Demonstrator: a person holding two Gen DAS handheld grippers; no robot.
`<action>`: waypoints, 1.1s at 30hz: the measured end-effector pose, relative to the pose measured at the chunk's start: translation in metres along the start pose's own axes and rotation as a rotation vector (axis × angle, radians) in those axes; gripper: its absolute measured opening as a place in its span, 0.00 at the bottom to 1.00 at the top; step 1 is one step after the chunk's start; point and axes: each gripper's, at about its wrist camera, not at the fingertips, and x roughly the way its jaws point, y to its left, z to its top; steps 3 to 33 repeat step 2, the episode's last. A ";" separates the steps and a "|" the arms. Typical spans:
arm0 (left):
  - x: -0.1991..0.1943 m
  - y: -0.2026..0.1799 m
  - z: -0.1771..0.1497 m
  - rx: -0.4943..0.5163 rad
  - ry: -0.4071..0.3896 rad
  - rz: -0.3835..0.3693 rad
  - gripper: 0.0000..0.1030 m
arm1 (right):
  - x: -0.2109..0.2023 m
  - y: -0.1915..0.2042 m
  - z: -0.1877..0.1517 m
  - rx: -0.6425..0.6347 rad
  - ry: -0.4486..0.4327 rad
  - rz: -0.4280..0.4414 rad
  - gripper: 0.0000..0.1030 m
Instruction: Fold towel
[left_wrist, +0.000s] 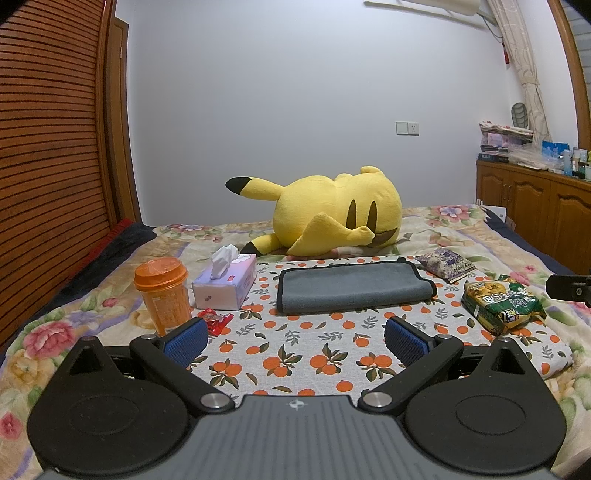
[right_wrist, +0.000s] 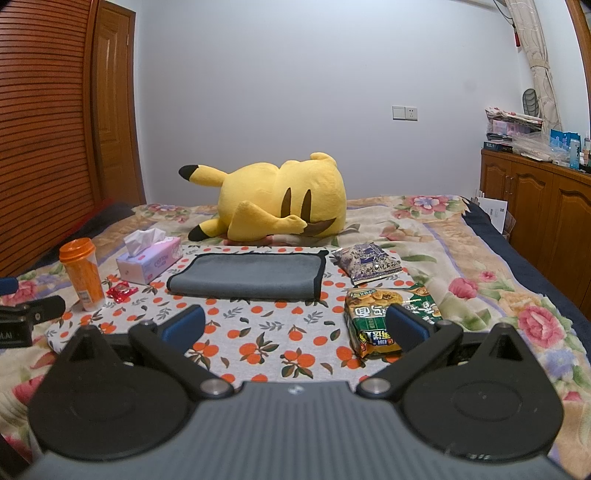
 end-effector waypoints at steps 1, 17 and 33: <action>0.000 0.000 0.000 0.001 0.000 0.001 1.00 | 0.000 0.000 0.000 0.000 0.000 0.000 1.00; 0.000 0.000 0.000 0.000 0.000 0.000 1.00 | 0.000 0.000 0.000 0.001 0.000 0.000 1.00; 0.000 0.000 0.000 0.000 0.000 0.000 1.00 | 0.000 0.000 0.000 0.001 0.000 0.000 1.00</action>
